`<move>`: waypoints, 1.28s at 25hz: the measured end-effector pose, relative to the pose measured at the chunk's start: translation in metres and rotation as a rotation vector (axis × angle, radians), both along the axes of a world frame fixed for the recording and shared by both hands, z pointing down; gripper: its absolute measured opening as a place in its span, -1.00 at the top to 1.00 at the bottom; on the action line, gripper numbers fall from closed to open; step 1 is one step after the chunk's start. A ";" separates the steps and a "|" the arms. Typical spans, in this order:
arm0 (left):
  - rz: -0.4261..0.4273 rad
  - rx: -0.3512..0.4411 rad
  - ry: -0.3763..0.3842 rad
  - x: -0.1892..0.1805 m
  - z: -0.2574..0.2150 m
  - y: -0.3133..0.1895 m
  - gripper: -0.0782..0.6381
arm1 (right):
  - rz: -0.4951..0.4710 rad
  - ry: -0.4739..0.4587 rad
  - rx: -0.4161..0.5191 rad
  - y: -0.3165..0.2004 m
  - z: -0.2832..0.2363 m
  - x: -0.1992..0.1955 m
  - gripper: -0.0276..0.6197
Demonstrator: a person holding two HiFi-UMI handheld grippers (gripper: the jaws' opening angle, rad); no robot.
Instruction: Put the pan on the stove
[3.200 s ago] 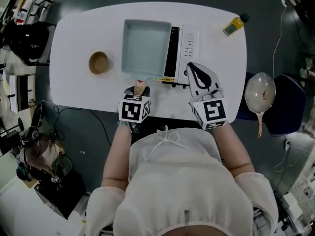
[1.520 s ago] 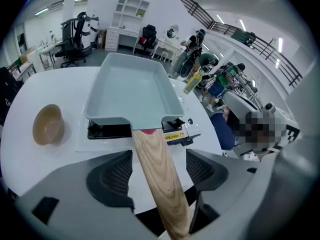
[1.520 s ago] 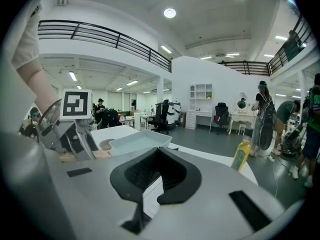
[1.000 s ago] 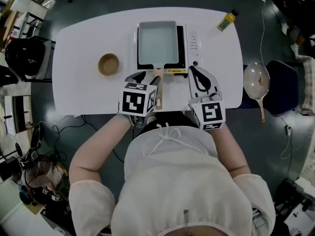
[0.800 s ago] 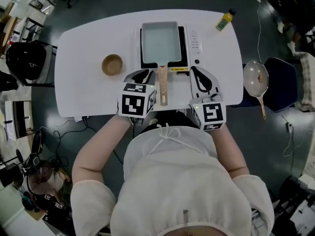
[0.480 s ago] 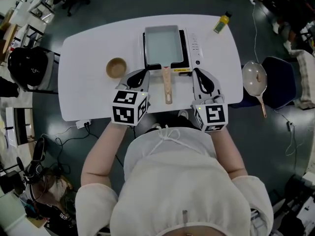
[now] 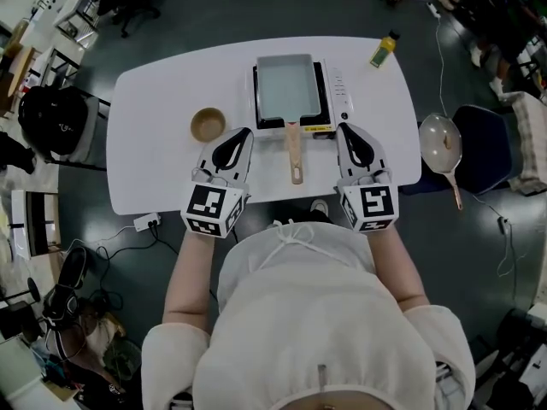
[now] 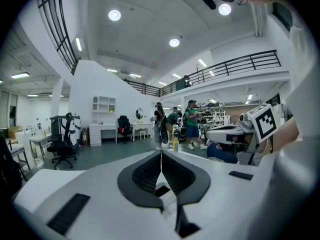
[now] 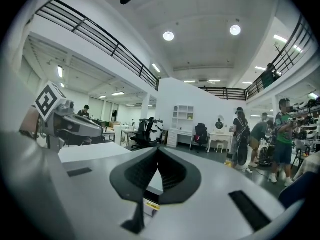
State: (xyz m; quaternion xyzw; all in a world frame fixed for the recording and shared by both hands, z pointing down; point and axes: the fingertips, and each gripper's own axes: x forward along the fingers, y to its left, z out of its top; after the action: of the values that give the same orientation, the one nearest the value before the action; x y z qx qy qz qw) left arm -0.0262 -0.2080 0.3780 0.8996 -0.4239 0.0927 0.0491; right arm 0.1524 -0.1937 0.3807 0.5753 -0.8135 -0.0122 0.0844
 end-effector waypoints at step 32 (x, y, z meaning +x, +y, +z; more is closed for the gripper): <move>0.013 0.085 0.011 -0.002 -0.036 -0.014 0.72 | -0.070 0.016 0.038 -0.019 -0.020 0.002 0.91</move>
State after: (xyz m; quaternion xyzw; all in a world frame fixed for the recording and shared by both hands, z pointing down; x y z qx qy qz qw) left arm -0.0279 -0.2223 0.3417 0.9040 -0.4215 0.0701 0.0128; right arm 0.1541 -0.2123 0.3610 0.5480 -0.8320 -0.0354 0.0795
